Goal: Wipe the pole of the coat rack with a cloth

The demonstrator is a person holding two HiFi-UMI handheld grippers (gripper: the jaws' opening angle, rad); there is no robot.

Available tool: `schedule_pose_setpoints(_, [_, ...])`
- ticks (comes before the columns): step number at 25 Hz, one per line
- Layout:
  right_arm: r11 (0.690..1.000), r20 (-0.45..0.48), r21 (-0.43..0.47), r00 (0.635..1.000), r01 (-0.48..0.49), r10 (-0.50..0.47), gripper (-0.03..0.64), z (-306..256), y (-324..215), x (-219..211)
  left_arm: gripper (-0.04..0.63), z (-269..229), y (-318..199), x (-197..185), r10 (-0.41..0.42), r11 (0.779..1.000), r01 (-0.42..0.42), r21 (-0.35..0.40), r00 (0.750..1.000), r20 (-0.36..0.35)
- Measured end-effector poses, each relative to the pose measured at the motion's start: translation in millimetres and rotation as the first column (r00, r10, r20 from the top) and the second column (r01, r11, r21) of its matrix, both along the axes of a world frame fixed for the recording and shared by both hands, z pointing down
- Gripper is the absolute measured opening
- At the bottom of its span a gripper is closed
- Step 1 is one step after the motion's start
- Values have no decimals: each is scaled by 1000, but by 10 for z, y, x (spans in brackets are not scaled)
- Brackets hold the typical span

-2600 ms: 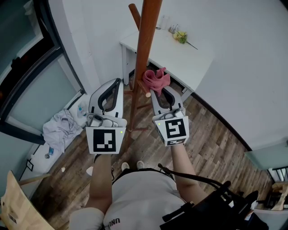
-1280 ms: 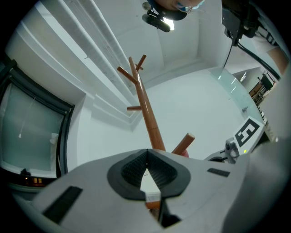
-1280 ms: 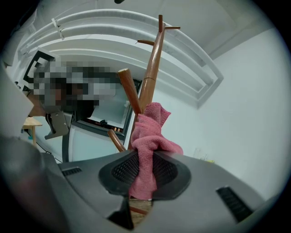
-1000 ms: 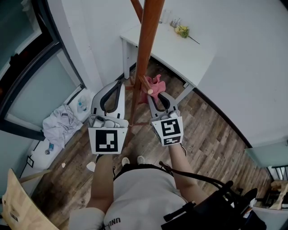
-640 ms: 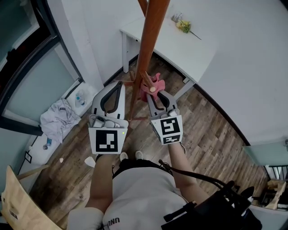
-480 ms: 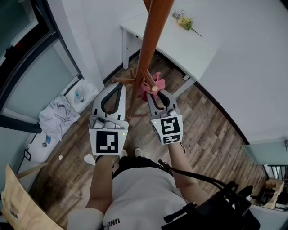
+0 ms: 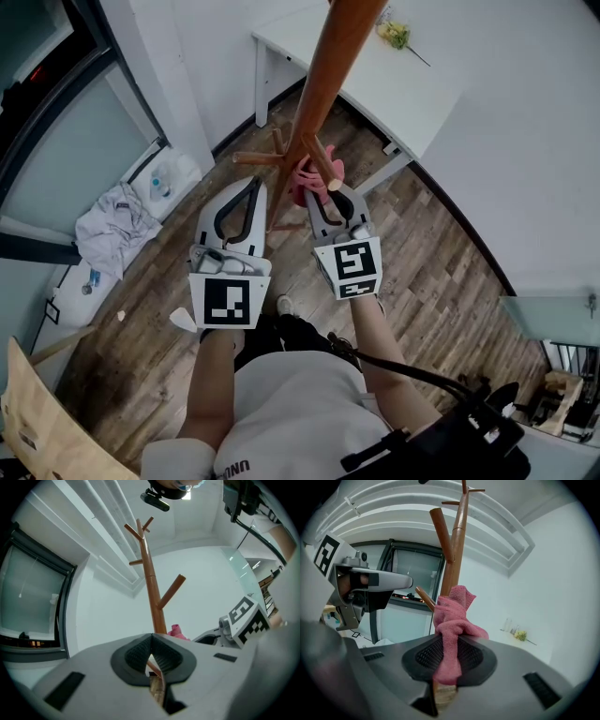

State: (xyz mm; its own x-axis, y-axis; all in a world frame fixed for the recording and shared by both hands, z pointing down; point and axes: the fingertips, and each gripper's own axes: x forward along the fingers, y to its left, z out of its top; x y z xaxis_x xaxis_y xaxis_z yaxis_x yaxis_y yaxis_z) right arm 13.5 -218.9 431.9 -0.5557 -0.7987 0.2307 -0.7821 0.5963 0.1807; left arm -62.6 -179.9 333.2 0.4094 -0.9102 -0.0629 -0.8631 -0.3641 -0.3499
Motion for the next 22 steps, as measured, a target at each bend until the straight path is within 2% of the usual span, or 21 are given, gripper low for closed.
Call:
schedule_pose_setpoints(5, [1000,-9,-22,1000,0,0,78,97,36,18,14,118,37,34,5,1000,-5,-26,1000,-4])
schedule_pose_setpoints(13, [998,-26,-64,1000,-1,-1,78,283,75,32,14,331,54,54,-3,996,-1,-87,999,-55])
schedule_pose_setpoints(22, [994,-42,-111,999,2,-6,78,499,119,16,14,533,54,50,-12,991,1,-131,997,-81])
